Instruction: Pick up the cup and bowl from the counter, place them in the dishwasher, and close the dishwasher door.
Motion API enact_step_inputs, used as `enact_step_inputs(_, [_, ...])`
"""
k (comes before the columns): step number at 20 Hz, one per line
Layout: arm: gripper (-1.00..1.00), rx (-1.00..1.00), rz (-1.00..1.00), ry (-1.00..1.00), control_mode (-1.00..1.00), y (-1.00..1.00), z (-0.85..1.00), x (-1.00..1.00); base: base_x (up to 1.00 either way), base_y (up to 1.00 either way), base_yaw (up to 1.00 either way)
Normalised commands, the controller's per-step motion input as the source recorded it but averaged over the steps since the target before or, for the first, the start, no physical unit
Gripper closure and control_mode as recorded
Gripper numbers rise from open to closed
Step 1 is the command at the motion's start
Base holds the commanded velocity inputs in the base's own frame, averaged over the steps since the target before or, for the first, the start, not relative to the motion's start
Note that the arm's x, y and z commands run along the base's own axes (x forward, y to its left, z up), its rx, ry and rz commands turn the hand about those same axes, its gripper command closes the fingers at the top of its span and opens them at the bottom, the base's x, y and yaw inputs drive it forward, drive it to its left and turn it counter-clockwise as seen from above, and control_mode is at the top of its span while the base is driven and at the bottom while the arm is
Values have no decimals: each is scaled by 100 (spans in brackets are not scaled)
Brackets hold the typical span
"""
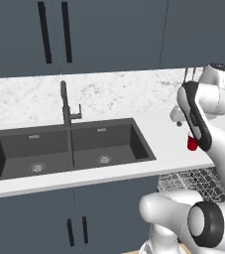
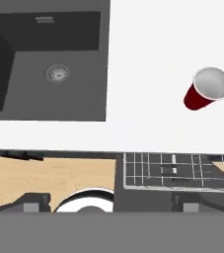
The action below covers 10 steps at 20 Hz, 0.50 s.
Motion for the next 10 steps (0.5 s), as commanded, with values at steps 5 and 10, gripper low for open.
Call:
enact_step_inputs(5, [-100,-8,0,0,-100,-92,-54,17,0,0,0])
enact_step_inputs(10, [-100,-17,0,2,-100,-79,-60,53,0,0,0])
